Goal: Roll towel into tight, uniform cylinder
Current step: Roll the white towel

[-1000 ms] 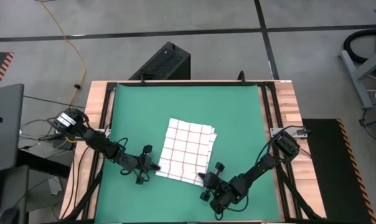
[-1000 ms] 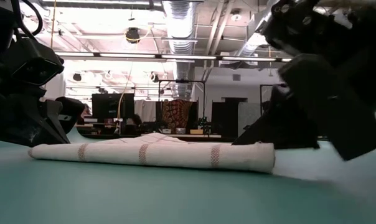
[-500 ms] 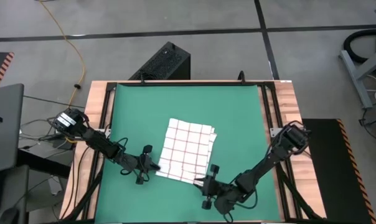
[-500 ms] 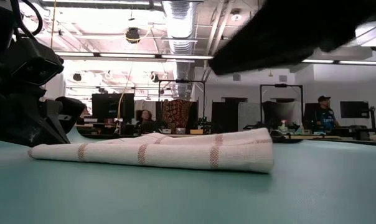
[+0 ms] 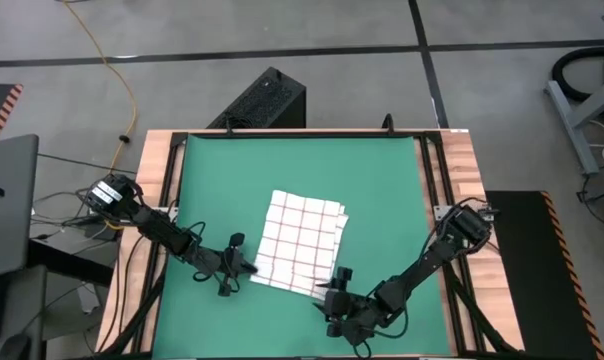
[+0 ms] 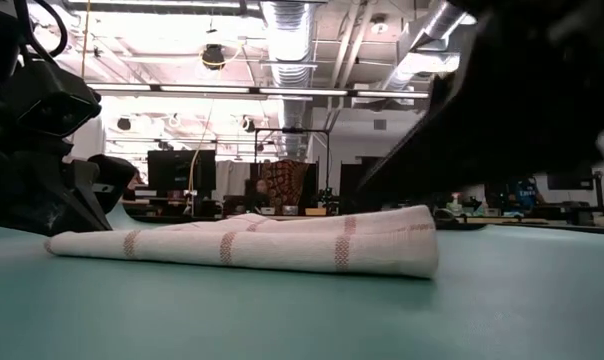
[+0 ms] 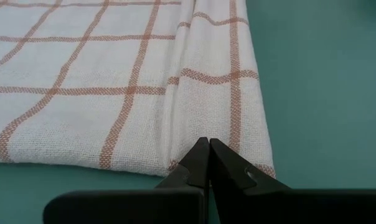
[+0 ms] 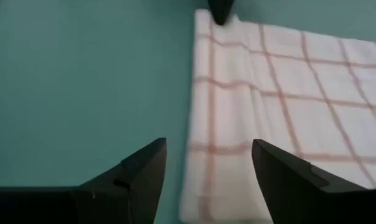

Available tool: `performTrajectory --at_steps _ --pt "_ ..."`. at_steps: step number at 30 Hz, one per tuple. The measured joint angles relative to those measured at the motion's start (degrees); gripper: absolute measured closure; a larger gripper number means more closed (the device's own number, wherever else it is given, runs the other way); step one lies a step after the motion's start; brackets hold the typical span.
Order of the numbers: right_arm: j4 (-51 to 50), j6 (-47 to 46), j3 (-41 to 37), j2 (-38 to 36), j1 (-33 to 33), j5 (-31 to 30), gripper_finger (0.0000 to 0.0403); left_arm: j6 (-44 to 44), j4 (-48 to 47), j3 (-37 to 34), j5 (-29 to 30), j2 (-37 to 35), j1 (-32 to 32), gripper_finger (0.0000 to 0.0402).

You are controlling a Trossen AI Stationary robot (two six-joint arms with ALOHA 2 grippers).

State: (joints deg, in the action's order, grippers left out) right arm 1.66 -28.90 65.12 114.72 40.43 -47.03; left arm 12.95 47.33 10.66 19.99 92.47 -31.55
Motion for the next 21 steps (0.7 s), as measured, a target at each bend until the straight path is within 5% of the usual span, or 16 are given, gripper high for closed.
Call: performTrajectory --at_steps 15,21 --pt "-2.2 -17.2 0.7 12.7 -0.5 -2.2 0.0146 0.6 -0.7 0.0 -0.2 0.0 0.1 0.0401" --pt "-4.6 -22.5 0.7 13.0 -0.5 -2.8 0.0196 0.4 -1.2 0.0 -0.5 0.0 0.1 0.0401"
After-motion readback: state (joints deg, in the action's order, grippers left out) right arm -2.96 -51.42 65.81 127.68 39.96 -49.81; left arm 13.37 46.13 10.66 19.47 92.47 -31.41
